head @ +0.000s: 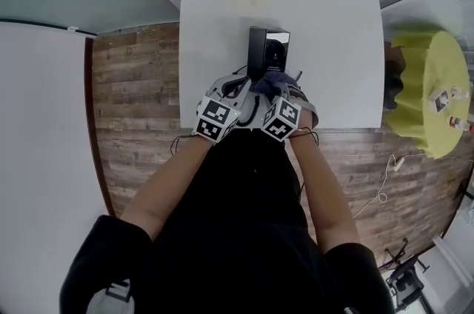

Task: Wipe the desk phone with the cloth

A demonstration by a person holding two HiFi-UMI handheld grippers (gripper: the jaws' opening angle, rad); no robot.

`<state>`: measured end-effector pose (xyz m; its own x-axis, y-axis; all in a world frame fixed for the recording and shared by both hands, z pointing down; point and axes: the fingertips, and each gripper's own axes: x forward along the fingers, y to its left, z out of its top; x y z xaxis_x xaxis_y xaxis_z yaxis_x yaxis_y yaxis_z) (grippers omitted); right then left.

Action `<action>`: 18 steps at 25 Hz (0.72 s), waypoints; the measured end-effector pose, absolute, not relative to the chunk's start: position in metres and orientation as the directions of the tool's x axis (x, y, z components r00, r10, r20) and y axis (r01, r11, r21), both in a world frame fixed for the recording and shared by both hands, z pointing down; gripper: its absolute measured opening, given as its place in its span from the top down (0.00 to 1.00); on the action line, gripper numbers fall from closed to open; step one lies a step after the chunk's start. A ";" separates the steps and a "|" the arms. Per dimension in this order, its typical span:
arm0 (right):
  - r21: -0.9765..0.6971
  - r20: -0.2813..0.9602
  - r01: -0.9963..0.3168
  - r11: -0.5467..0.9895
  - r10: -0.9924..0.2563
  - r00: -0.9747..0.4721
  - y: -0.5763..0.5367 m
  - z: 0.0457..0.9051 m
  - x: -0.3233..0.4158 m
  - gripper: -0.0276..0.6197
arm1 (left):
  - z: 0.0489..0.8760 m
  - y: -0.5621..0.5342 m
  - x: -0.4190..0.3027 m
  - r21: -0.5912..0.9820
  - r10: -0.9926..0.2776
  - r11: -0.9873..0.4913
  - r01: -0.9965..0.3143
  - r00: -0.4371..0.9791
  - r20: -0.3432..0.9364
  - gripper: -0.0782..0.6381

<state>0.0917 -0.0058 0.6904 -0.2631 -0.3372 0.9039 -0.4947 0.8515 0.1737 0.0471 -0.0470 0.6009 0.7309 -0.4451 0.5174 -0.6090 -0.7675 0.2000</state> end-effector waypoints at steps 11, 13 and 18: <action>0.076 0.926 -0.515 0.854 -0.251 -0.281 0.026 0.684 0.091 0.79 | 0.568 -0.048 0.036 0.159 -0.460 -0.790 -0.592 0.744 0.484 0.88; 0.083 0.901 -0.553 0.829 -0.300 -0.314 0.022 0.662 0.092 0.79 | 0.556 -0.048 0.033 0.158 -0.463 -0.794 -0.588 0.752 0.469 0.88; 0.052 0.754 -0.695 0.717 -0.484 -0.444 0.001 0.577 0.097 0.79 | 0.517 -0.051 0.026 0.149 -0.472 -0.807 -0.571 0.777 0.417 0.88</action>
<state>0.0967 0.0010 0.5772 -0.4436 -0.4843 0.7541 -0.6949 0.7172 0.0519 0.0257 -0.0508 0.5165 0.7766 -0.4722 0.4171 -0.5710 -0.8073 0.1491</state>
